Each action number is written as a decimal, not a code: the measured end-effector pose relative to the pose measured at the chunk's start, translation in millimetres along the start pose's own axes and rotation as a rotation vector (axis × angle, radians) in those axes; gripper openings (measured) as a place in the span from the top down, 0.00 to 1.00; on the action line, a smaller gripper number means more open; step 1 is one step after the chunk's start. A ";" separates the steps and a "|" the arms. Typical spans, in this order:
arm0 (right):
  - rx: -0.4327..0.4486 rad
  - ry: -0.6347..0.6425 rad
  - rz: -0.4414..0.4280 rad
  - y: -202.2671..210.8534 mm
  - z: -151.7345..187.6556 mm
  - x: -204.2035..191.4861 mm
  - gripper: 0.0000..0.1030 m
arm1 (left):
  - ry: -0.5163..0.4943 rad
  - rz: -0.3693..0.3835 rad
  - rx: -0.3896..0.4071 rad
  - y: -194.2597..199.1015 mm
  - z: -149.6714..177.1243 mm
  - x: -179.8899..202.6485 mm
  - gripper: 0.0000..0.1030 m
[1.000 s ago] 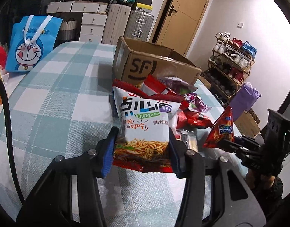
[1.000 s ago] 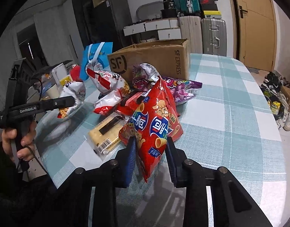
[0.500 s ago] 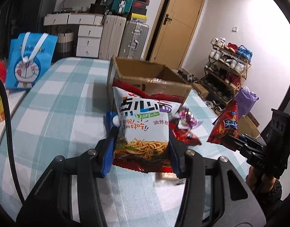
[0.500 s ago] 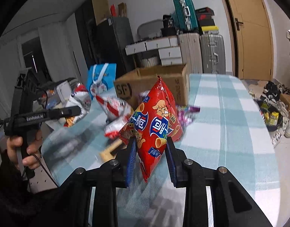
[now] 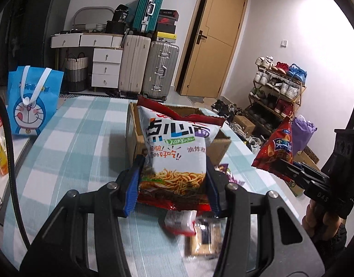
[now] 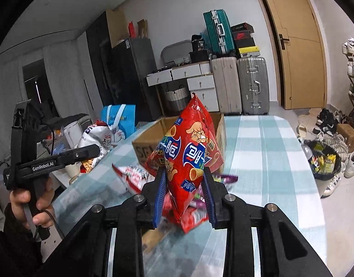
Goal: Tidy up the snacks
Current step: 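Lift both held bags and carry them over the open cardboard box, then open both grippers to drop the bags into the box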
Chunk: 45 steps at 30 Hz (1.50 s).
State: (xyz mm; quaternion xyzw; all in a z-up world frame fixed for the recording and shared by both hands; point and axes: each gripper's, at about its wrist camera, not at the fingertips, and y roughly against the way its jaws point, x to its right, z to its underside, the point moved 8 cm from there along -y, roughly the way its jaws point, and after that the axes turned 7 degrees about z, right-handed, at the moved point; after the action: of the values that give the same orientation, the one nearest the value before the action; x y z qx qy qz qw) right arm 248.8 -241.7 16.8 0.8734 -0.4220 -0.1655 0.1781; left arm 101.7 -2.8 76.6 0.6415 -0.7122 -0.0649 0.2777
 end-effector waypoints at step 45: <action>-0.096 0.073 0.015 -157.1 -60.3 -7.2 0.71 | -0.013 0.009 -0.120 -193.4 -56.3 -48.7 0.55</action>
State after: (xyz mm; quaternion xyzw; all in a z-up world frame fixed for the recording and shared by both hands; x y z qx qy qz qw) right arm 377.6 -134.4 0.2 0.8660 -0.4134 -0.1524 0.2364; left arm 299.5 25.7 21.8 0.6202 -0.7115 -0.1103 0.3114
